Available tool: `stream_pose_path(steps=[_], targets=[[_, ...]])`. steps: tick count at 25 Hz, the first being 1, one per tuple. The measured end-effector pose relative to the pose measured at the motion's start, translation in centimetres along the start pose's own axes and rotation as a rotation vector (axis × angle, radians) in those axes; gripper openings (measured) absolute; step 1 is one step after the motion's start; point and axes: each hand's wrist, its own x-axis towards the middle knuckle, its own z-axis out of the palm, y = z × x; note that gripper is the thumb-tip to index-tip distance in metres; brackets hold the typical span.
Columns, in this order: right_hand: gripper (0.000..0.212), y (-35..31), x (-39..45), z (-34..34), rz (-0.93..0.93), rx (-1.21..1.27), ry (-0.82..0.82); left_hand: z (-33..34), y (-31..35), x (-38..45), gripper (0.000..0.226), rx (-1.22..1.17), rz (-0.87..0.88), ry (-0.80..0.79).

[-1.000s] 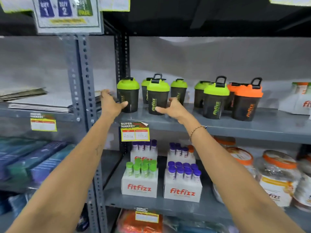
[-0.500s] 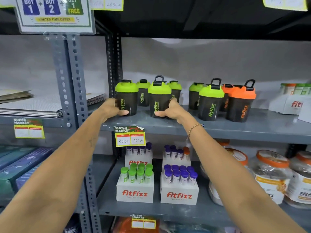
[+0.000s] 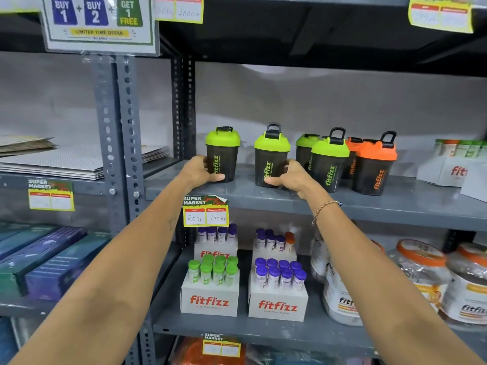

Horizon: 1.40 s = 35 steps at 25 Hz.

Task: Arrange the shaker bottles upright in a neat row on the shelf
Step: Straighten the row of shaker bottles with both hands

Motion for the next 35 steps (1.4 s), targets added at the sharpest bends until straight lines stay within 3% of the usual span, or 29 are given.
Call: stream_pose_path(steps=[4,12,35], targets=[[0.066,0.0,-0.9,0.6,-0.023,0.006,0.033,-0.2,-0.4,0.1,0.071,0.096,0.010,0.008],[0.063,0.3,-1.1,1.0,-0.050,-0.093,0.116,0.7,-0.1,-0.3,0.070,0.319,0.114,0.046],[0.052,0.2,-0.9,1.1,-0.023,-0.141,0.075,0.8,-0.2,-0.5,0.069,0.294,0.131,0.070]])
